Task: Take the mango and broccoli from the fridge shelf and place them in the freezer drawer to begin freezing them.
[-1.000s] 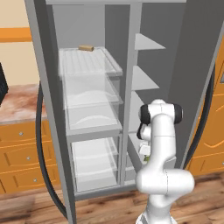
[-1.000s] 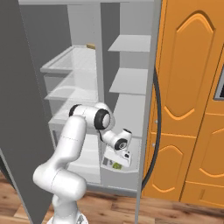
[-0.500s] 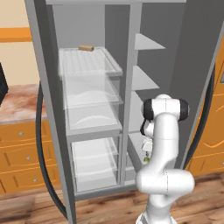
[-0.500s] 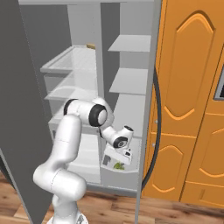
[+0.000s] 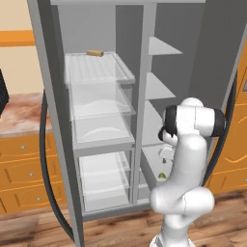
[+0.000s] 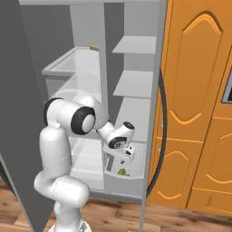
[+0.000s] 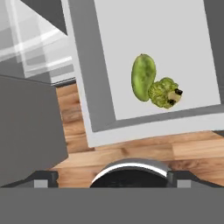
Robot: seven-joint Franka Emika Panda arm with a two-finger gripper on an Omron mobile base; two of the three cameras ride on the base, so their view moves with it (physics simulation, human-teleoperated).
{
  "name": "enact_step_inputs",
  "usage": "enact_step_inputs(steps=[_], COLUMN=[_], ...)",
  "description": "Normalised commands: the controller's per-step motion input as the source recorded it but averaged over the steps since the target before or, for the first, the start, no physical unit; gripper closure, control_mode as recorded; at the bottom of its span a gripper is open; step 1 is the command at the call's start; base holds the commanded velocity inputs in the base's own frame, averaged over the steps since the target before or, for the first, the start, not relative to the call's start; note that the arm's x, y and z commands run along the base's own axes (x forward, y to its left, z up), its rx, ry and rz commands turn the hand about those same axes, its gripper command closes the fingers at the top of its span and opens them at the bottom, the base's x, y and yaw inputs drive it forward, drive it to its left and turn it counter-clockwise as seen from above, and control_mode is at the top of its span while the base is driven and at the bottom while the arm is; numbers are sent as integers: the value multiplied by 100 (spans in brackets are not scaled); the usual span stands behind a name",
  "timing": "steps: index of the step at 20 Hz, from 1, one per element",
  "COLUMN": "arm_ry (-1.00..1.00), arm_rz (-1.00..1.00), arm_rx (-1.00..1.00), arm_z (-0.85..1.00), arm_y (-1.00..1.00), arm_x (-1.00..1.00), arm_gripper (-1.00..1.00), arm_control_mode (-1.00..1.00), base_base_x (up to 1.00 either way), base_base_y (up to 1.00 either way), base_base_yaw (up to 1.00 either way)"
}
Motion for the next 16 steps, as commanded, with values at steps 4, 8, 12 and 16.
enact_step_inputs(steps=[4,8,12,16], arm_ry=[-17,-11,-6,-4], arm_rz=[-7,-7,-6,-6], arm_rx=[-5,-6,-5,-4], arm_z=[95,89,94,90], arm_y=[18,14,13,13], arm_x=[-56,-67,-74,-82], arm_gripper=[-100,-100,-100,-100], arm_control_mode=[-100,-100,-100,-100], base_base_x=[0,0,0,0], base_base_y=[0,0,0,0], base_base_yaw=[0,0,0,0])
